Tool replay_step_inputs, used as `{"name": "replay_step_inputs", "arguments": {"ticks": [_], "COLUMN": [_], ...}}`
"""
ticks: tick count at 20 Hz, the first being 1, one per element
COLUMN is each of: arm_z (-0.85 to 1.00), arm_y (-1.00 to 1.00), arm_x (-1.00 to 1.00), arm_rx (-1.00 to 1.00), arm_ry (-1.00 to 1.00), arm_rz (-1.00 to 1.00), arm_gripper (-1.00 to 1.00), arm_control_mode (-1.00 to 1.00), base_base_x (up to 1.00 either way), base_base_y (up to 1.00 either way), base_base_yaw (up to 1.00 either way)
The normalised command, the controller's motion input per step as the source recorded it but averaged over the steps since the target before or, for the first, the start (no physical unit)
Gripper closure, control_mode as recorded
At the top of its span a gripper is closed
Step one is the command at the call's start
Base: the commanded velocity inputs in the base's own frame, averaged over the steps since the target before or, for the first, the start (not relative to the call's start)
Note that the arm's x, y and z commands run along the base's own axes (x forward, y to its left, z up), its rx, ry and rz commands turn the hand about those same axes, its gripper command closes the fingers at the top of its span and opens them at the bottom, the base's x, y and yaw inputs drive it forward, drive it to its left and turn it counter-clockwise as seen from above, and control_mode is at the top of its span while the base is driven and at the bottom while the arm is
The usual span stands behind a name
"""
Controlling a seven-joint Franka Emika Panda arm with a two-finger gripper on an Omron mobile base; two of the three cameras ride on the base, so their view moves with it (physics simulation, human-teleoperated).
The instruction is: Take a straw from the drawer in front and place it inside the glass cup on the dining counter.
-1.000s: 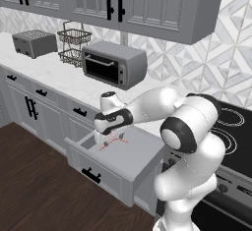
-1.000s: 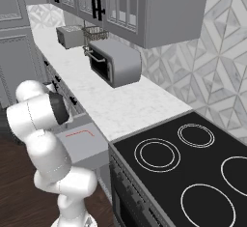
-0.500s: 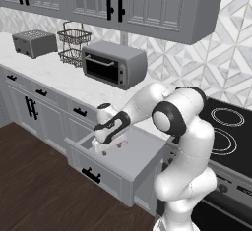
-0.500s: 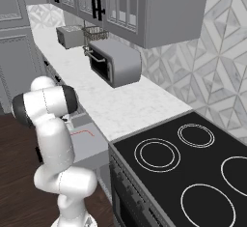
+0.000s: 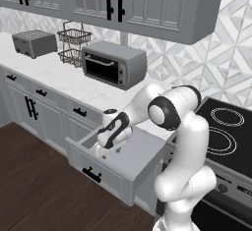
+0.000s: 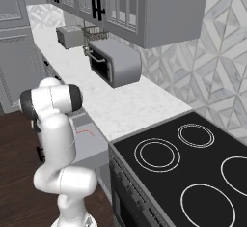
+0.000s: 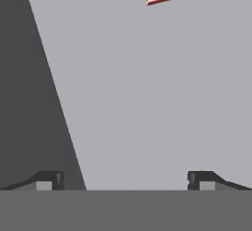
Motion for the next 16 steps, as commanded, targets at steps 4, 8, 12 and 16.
{"name": "replay_step_inputs", "arguments": {"ticks": [4, 8, 12, 16], "arm_z": [-0.23, -0.01, 0.0, 0.04], "arm_y": [0.37, 0.91, 1.0, 1.0], "arm_x": [-0.16, -0.67, -0.77, -0.72], "arm_rx": [0.14, 0.08, 0.03, 0.0], "arm_ry": [0.0, 0.0, 0.0, 0.0], "arm_rz": [0.02, 0.0, 0.0, 0.0], "arm_gripper": [-1.0, -1.0, -1.0, -1.0], "arm_control_mode": [-1.0, -1.0, -1.0, -1.0], "base_base_x": [0.0, 0.0, 0.0, 0.0], "base_base_y": [0.0, 0.0, 0.0, 0.0], "base_base_yaw": [0.0, 0.0, 0.0, 0.0]}}
